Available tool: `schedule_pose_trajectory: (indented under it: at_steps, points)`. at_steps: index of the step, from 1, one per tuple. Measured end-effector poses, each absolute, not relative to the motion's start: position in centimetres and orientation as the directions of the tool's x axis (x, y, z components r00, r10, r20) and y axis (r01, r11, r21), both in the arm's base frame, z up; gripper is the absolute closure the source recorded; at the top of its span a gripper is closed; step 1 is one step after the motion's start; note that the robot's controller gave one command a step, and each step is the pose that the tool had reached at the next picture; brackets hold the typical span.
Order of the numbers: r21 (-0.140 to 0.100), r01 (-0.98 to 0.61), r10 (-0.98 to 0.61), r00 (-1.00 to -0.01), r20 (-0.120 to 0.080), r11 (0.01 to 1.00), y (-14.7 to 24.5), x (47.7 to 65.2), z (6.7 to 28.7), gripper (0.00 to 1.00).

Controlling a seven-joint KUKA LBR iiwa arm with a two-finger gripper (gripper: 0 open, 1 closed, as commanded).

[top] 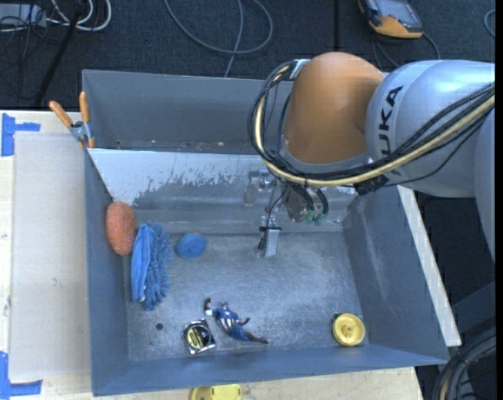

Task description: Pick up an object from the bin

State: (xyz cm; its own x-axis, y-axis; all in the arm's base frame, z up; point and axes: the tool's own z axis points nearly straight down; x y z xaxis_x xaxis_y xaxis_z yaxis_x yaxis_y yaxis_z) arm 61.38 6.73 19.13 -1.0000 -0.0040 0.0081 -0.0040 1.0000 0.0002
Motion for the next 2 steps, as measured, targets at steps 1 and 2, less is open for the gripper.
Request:
schedule_pose_trajectory:
  at_steps: [1,2]
  points:
    - [0.001,-0.003,-0.003,-1.0,0.0,1.0,6.7,61.5,19.6,0.0]
    - [0.0,0.07,0.07,-0.998,-0.002,0.998,9.9,59.6,16.1,0.0]
